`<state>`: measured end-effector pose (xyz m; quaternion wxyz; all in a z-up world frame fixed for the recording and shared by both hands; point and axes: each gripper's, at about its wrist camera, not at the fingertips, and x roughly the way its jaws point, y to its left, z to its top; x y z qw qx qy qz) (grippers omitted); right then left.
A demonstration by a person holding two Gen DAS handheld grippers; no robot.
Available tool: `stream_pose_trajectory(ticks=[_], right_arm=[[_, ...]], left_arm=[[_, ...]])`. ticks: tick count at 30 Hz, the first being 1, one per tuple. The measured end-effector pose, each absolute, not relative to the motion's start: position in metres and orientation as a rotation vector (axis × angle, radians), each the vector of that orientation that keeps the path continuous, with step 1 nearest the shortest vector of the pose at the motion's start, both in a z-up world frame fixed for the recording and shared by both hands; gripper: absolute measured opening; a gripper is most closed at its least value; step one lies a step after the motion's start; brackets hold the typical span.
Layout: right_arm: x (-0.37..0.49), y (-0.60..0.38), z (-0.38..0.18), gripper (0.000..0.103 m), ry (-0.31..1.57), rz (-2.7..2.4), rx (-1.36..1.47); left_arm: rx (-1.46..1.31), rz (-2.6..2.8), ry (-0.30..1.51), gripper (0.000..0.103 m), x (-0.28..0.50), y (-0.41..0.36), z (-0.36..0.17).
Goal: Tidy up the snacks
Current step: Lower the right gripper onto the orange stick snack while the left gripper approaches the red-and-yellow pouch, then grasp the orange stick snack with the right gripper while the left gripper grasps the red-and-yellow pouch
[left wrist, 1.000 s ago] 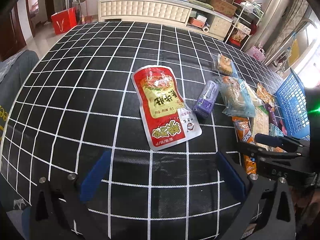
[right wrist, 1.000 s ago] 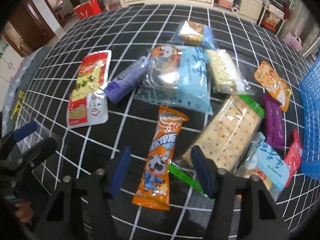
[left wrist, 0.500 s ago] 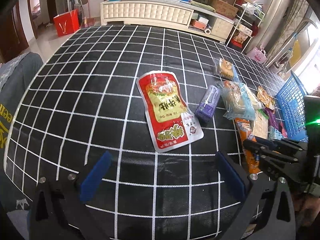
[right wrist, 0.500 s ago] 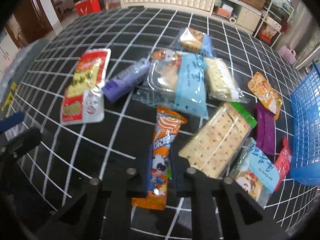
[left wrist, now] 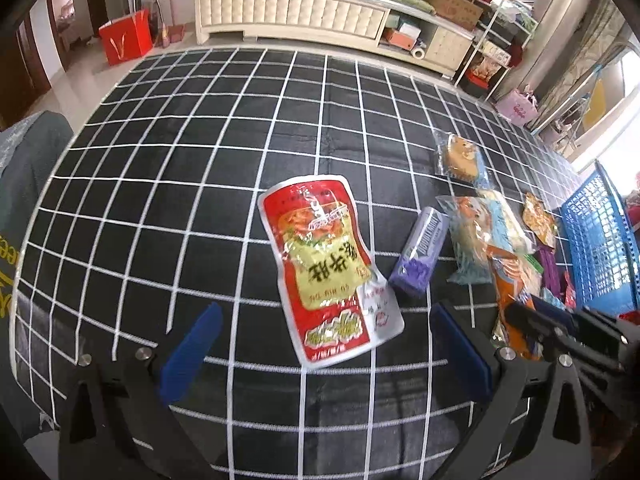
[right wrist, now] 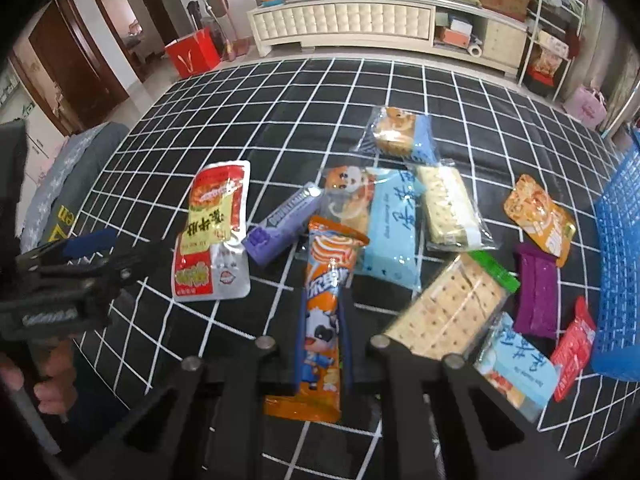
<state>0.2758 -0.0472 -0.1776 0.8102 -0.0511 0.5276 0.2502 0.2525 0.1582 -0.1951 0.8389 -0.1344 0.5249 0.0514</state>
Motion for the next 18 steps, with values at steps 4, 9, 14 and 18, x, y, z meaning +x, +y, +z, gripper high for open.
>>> stream_pose_trajectory(ticks=[4,9,14,18], right_arm=[[0.278,-0.048,-0.178,0.019,1.116,0.537,-0.112],[0.288,-0.043,-0.184,0.019,1.115,0.539,-0.150],[0.297,-0.039,-0.185,0.019,1.109,0.544,-0.149],[0.299,-0.037,-0.186,0.019,1.107,0.549,-0.141]], left_arm=[[-0.256,0.149,1.159,0.103,0.274,0.157,-0.210],[-0.232,0.173,1.203,0.103,0.295,0.156,-0.229],[-0.220,0.214,1.237,0.103,0.314,0.159,-0.246],[-0.172,0.230,1.237,0.103,0.325,0.151,-0.255]])
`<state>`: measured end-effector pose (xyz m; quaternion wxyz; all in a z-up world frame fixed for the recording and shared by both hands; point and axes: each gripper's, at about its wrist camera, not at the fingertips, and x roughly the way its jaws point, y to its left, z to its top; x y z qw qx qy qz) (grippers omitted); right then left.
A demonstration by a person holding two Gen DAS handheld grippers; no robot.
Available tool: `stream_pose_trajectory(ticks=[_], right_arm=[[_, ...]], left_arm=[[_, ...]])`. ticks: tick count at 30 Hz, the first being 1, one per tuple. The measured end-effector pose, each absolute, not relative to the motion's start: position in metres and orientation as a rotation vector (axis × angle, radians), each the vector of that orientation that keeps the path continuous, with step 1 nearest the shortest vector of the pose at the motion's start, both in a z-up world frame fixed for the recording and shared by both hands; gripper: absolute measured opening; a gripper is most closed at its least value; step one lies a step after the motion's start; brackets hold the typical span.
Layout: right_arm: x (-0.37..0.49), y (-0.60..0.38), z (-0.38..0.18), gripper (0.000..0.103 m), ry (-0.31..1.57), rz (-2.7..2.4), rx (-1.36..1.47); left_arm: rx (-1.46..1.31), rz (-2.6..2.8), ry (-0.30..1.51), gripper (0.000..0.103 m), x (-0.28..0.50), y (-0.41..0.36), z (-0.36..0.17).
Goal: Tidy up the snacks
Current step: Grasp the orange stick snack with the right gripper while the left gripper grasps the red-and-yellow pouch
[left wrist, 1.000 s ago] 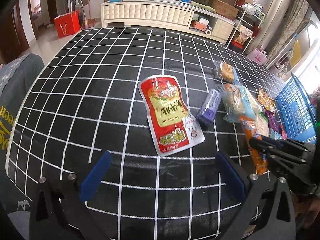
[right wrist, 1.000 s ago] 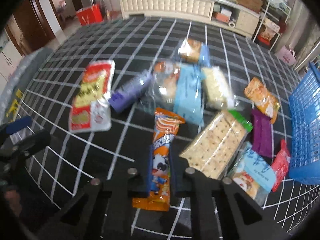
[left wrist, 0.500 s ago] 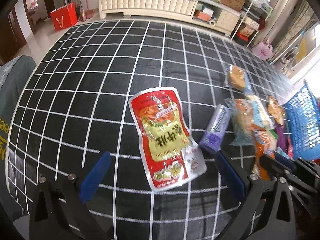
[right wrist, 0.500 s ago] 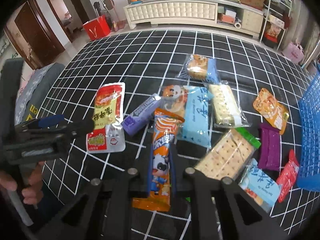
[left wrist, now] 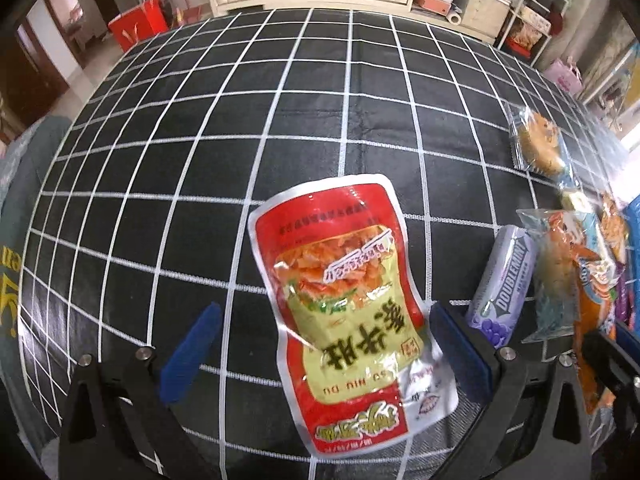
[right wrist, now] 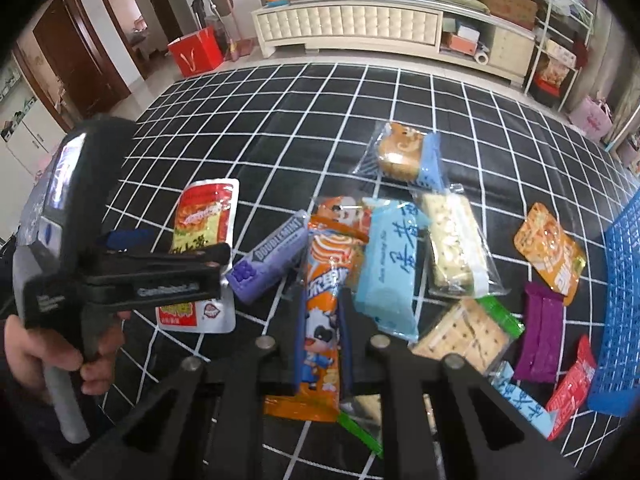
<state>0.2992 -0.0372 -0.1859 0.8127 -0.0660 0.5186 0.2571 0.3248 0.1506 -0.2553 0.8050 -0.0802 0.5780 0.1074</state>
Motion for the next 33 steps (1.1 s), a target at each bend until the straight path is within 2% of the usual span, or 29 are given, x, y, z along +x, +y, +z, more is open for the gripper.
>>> stream_pose_trajectory(ticks=[4,5,7,9,12,15,20,26,33], right_arm=[[0.298,-0.037,-0.187,0.019,1.105,0.550,-0.145],[0.298,-0.039,-0.187,0.019,1.106,0.548,-0.142],[0.298,-0.041,-0.187,0.019,1.111,0.544,-0.131],[0.297,-0.043,-0.187,0.019,1.114,0.540,-0.119],[0.294,-0.045,-0.186,0.019,1.120,0.539,-0.104],[0.289,-0.047,-0.183,0.019,1.123,0.544,-0.093],[0.282,-0.057,-0.169,0.019,1.106,0.547,-0.046],[0.273,-0.073,-0.145,0.019,1.059,0.539,-0.022],[0.266,-0.110,-0.106,0.019,0.969,0.510,-0.004]], left_arm=[[-0.169,0.219,1.240,0.103,0.327,0.146,-0.261],[-0.164,0.211,1.238,0.099,0.326,0.144,-0.260],[-0.142,0.181,1.227,0.084,0.323,0.136,-0.257],[-0.116,0.154,1.218,0.064,0.319,0.128,-0.252],[-0.108,0.147,1.215,0.049,0.314,0.121,-0.249],[-0.092,0.129,1.215,0.042,0.306,0.112,-0.245],[-0.100,0.098,1.174,0.038,0.279,0.100,-0.228],[-0.085,0.069,1.073,0.037,0.249,0.078,-0.176],[-0.022,0.012,0.964,0.037,0.249,0.046,-0.117]])
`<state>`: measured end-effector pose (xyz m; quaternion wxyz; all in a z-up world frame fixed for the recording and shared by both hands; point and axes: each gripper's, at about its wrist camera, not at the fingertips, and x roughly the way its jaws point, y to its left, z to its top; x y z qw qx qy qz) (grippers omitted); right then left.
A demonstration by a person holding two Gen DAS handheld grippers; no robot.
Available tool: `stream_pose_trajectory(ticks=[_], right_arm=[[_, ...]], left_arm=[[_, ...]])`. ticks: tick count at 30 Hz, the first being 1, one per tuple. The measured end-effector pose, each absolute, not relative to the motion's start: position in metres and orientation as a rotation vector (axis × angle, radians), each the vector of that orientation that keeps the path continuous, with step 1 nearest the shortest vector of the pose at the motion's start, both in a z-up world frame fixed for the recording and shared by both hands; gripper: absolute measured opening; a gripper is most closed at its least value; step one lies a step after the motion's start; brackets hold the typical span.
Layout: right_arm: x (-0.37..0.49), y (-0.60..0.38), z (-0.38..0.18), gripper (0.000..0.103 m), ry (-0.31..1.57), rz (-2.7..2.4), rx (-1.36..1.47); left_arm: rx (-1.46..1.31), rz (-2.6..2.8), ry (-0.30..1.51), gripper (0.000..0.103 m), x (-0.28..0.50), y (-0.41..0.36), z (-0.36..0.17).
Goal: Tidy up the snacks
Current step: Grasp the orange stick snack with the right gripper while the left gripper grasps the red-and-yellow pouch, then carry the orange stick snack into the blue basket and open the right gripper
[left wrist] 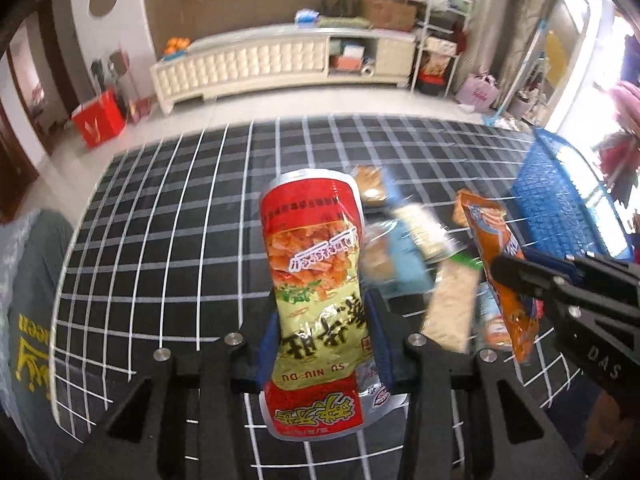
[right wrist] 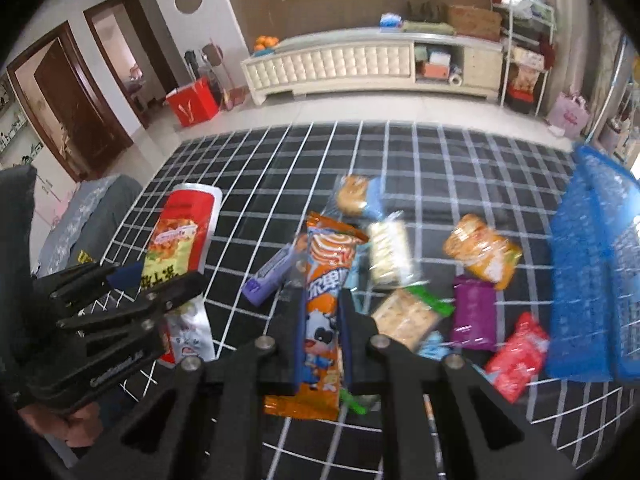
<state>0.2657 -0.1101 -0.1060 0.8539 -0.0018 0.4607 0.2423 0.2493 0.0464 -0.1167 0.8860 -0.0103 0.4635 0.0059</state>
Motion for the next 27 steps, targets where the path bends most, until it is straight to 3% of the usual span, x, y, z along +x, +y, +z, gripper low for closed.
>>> stream_pose_trajectory(ticks=[15,27], right_arm=[[0.275,-0.242,-0.053,0.019,0.833,0.353,0.005],[0.324,-0.317,-0.071,0.019,0.880,0.257,0.073]], left_arm=[[0.097,-0.201,0.847,0.037,0.260,-0.090,-0.060],[0.135,-0.296,0.880,0.036,0.307,-0.171,-0.061]])
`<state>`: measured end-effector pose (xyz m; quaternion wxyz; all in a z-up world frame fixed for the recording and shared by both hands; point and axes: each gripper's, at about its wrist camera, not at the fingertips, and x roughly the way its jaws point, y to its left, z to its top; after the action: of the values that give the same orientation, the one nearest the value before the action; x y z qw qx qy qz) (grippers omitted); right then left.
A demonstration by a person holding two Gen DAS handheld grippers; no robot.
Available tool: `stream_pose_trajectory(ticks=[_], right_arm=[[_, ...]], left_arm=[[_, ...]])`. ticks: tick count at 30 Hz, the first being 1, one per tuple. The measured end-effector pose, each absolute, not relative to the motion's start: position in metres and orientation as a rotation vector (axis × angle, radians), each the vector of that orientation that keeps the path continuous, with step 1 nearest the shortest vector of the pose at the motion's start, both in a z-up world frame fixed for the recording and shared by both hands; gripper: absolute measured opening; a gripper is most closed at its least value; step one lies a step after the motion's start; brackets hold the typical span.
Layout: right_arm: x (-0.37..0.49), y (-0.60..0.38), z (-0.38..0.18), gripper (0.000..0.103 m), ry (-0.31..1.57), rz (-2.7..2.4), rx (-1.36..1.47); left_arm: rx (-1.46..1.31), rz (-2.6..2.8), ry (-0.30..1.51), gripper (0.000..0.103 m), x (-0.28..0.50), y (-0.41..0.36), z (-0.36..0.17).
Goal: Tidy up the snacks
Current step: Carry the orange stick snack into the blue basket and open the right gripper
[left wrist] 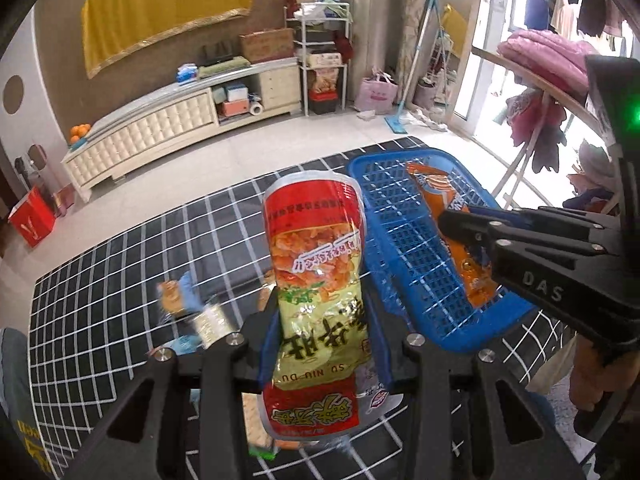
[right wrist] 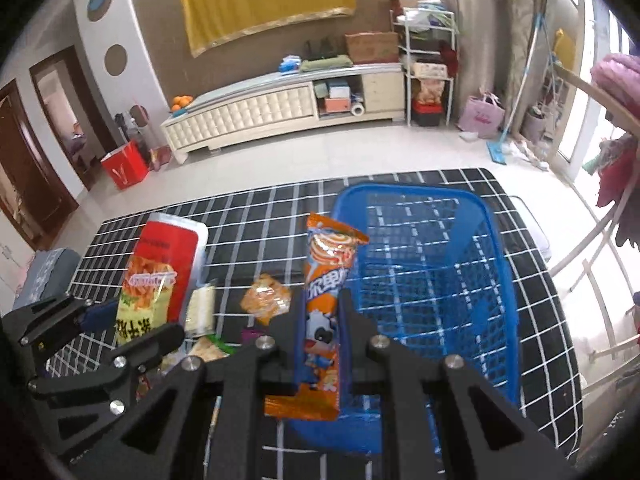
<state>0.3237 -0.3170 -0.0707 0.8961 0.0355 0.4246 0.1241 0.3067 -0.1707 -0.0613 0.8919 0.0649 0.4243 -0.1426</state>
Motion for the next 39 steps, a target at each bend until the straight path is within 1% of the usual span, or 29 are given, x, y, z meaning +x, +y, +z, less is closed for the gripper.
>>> stream_pose_trajectory(ticks=[8,12,17,18,19,20,21,22,29,39], right_arm=[[0.370,-0.344,-0.095,0.019,0.957,0.203,0.046],[0.388,-0.356,-0.113,0.019,1.010,0.161,0.031],[0.406,-0.358,-0.121,0.020,1.041,0.124,-0.046],[0.409,-0.358,-0.121,0.026,1.046,0.111,-0.073],[0.410,-0.358,-0.123,0.044,1.050,0.091,-0.097],[0.410,-0.359,-0.124,0.058,1.054,0.075,-0.106],[0.409,-0.362,-0.123,0.081,1.053,0.071,-0.102],[0.405,-0.365,-0.121,0.092,1.041,0.070,-0.087],[0.376,-0.375,-0.096,0.093,1.008,0.099,-0.005],[0.340,-0.389,-0.070,0.093,0.980,0.054,0.032]], left_arm=[[0.175,-0.335,0.914,0.036,0.356,-0.214,-0.066],[0.223,-0.356,0.922,0.036,0.372,-0.230,-0.073],[0.246,-0.355,0.943,0.037,0.384,-0.239,-0.079],[0.242,-0.360,0.948,0.037,0.385,-0.240,-0.079],[0.236,-0.364,0.950,0.037,0.386,-0.240,-0.079],[0.230,-0.365,0.954,0.037,0.386,-0.240,-0.079],[0.227,-0.367,0.956,0.037,0.387,-0.239,-0.079],[0.222,-0.368,0.959,0.037,0.386,-0.237,-0.079],[0.204,-0.375,0.959,0.037,0.375,-0.235,-0.067],[0.240,-0.406,0.905,0.037,0.349,-0.252,-0.043]])
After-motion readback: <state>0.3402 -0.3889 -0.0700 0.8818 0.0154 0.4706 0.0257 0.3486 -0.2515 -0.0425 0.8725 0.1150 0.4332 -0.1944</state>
